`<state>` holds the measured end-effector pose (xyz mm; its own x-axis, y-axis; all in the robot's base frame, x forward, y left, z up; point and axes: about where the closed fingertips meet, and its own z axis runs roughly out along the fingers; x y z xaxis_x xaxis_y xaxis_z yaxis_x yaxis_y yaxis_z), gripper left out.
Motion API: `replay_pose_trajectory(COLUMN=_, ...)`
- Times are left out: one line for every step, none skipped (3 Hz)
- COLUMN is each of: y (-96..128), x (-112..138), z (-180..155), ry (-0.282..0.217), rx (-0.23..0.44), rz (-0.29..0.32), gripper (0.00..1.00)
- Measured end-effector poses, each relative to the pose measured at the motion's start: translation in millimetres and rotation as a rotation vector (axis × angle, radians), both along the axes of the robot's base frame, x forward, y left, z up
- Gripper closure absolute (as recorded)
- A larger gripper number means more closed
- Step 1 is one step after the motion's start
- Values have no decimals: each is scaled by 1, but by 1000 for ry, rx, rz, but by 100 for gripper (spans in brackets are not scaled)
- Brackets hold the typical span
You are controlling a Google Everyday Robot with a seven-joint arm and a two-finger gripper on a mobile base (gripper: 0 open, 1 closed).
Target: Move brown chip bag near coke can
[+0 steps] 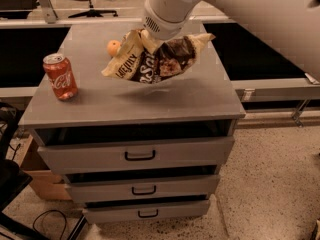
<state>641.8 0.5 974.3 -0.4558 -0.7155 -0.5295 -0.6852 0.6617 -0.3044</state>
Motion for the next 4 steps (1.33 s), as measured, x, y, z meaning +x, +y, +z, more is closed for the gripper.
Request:
replay_pose_trajectory(y=13, x=5, z=-8, ry=21, rx=-5, rz=77, gripper=100)
replay_pose_trajectory(y=25, x=10, z=-14, ry=42, rx=-20, rz=154, gripper=100)
replay_pose_trajectory(y=27, x=15, z=-30, ry=99, rx=-22, rz=200, gripper=100)
replay_pose_trajectory(y=27, x=21, z=-49, ry=155, rx=-12, rz=233, gripper=100)
